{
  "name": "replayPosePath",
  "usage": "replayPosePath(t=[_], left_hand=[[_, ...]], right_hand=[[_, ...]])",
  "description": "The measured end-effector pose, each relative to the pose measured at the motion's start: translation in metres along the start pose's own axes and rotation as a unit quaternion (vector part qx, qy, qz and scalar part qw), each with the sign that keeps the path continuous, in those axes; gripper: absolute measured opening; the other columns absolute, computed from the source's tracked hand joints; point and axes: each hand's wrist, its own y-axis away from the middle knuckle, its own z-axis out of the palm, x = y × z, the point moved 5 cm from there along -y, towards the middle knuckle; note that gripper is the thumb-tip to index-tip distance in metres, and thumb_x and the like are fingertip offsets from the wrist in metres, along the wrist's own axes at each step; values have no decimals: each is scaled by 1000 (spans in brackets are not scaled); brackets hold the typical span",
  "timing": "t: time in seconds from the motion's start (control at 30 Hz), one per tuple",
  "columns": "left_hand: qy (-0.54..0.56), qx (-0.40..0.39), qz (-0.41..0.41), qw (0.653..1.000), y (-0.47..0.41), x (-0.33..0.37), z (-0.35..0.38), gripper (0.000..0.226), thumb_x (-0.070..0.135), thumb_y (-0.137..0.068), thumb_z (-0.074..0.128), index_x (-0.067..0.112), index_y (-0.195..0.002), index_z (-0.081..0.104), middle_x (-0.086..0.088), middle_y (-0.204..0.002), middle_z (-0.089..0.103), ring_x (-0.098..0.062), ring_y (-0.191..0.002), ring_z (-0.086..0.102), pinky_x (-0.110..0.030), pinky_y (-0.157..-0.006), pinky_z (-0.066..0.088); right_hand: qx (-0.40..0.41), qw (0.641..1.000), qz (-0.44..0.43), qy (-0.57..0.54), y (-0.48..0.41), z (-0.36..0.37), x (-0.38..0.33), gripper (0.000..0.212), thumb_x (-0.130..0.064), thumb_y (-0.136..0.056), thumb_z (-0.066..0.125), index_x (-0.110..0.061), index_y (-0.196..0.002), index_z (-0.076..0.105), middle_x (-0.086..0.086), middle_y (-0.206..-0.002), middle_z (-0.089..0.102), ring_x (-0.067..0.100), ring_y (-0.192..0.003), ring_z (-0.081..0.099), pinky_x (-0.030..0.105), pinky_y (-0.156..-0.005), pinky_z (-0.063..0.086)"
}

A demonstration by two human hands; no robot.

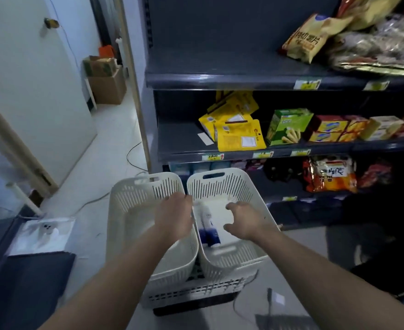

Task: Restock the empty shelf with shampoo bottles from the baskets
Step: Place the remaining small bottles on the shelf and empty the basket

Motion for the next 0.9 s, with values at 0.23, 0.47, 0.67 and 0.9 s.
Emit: replayPosePath(t=[0.23, 0.47, 0.67, 0.9], left_hand=[[-46, -109, 17, 993, -66, 23, 65, 40, 19, -88, 59, 9, -125, 49, -11, -127, 54, -26, -119, 48, -33, -99, 37], [-15, -203, -2, 979, -114, 27, 125, 45, 16, -88, 58, 6, -131, 47, -13, -131, 51, -27, -121, 48, -36, -98, 42], [33, -266, -86, 960, -139, 27, 174, 45, 16, -94, 52, 1, -135, 44, -14, -137, 46, -28, -120, 52, -36, -92, 47], [157, -290, -249, 911, -168, 21, 246, 51, 13, -99, 41, -9, -142, 27, -24, -143, 39, -34, -129, 43, -36, -106, 36]], right_hand=[[-55, 998, 33, -27, -48, 31, 38, 63, -38, -89, 62, -15, -144, 41, 11, -136, 52, 29, -129, 44, 38, -105, 42], [-110, 992, 49, -37, -98, 68, 53, 62, -41, -89, 63, -15, -142, 42, 11, -137, 51, 29, -129, 45, 39, -104, 43], [-152, 986, 36, -65, -132, 109, 64, 60, -39, -91, 62, -15, -142, 42, 10, -140, 50, 28, -129, 45, 36, -101, 42], [-202, 973, 19, -107, -177, 154, 75, 52, -38, -91, 61, -6, -132, 51, 13, -129, 58, 28, -117, 55, 38, -93, 50]])
